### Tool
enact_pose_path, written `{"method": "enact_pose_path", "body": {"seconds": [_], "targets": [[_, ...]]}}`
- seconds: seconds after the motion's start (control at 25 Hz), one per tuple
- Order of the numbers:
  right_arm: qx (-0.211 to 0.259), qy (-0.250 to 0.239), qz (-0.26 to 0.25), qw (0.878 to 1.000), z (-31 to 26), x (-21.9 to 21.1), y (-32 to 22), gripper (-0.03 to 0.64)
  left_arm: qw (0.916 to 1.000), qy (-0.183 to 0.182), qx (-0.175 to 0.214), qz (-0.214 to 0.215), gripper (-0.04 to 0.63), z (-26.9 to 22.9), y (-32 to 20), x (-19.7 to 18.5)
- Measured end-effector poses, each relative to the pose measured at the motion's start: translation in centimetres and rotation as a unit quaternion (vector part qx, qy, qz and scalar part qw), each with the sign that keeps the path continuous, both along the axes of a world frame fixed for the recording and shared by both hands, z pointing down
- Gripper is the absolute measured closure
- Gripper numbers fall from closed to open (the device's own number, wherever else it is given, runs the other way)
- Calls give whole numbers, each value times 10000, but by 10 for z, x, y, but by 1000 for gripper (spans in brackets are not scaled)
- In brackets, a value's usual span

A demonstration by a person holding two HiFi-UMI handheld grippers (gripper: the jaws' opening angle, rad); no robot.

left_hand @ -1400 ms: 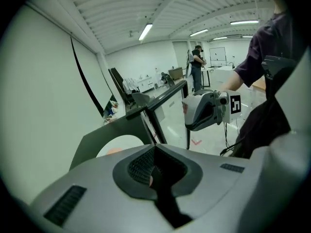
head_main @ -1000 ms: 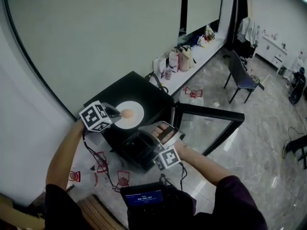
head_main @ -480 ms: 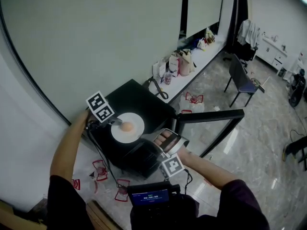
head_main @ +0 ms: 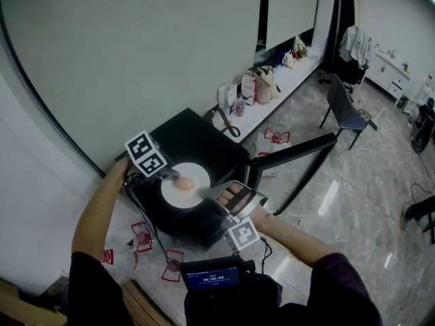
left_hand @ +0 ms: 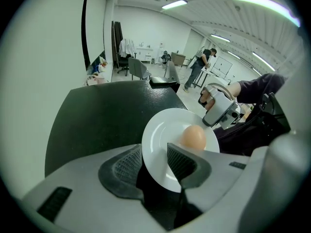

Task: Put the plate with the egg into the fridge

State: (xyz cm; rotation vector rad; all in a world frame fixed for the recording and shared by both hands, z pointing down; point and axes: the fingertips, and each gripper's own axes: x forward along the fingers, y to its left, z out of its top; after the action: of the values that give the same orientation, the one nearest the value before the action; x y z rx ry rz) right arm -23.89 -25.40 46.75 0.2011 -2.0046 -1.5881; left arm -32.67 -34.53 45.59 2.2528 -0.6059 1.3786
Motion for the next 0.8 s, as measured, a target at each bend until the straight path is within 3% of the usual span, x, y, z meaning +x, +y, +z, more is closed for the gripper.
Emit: {"method": "enact_pose_path", "body": {"seconds": [0.16,0.32,0.48,0.64,0.8], "targets": [[186,-43,-145,9997,-2,-1,12,447,10000,30,27,59,451,-1,9,11],[422,-292,-279,9983,-10,-1,20,571,10000,24,44,55,451,-1,14,15],[622,-311,-317,9971,-10,0,23,589,9997,73,218,-11,451,-5,14,17],[749,-315,-317,9962,-12,0,24,592,9974,64,710,-84,451,-22,10,17],[841,-280,-181,9959,-10,4,24,592,9894,193,1421,-207,453,-45,20,25]]}}
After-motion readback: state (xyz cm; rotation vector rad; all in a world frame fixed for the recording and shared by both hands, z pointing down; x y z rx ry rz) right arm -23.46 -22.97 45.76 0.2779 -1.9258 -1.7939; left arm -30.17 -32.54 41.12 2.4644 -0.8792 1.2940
